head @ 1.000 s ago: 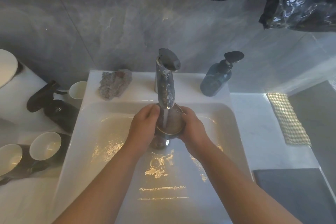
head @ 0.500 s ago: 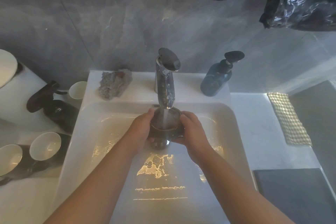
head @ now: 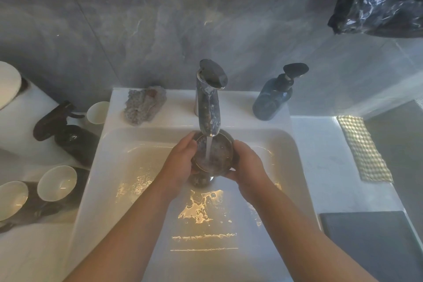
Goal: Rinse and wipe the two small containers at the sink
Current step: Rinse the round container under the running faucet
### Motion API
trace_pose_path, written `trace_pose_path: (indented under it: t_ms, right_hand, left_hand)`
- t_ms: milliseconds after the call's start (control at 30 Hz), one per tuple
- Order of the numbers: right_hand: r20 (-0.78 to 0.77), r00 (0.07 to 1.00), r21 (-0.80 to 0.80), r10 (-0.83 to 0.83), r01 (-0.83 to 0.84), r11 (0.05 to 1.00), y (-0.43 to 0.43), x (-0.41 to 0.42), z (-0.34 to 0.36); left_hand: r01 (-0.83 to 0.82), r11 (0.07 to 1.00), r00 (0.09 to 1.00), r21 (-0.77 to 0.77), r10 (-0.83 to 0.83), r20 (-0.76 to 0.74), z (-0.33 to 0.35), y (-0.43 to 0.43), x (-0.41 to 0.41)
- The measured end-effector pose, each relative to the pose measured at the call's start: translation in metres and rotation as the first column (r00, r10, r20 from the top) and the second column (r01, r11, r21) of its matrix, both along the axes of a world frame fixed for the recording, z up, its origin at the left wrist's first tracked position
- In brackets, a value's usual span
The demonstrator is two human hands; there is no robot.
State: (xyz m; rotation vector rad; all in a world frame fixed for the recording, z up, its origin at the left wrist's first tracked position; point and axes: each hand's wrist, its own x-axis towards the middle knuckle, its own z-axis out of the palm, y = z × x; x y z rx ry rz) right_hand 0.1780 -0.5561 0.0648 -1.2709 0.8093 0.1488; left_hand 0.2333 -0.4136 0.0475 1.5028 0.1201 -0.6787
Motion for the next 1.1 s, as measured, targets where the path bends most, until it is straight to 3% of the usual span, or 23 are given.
trace_pose_path:
  t_ms: [300, 500, 667, 1100]
  right_hand:
    - [0.198, 0.96, -0.265, 0.199, -0.143, 0.954, -0.002, -0.006, 0.001]
    - [0.143, 0.947, -0.093, 0.289, -0.278, 0.956, 0.0, -0.002, -0.009]
    - [0.156, 0.973, 0.036, 0.172, -0.18, 0.983, 0.0, 0.002, -0.006]
    - [0.244, 0.968, 0.043, 0.054, -0.067, 0.997, 0.02, -0.003, -0.014]
  left_hand:
    - [-0.181, 0.972, 0.942, -0.151, 0.127, -0.311, 0.004, -0.005, -0.009]
    - [-0.198, 0.972, 0.98, -0.125, 0.194, -0.039, 0.009, -0.004, -0.012]
    - [-0.17, 0.981, 0.98, -0.098, 0.179, 0.087, 0.008, -0.002, -0.015]
    - [-0.194, 0.971, 0.979, -0.141, 0.201, 0.035, 0.016, -0.007, -0.011]
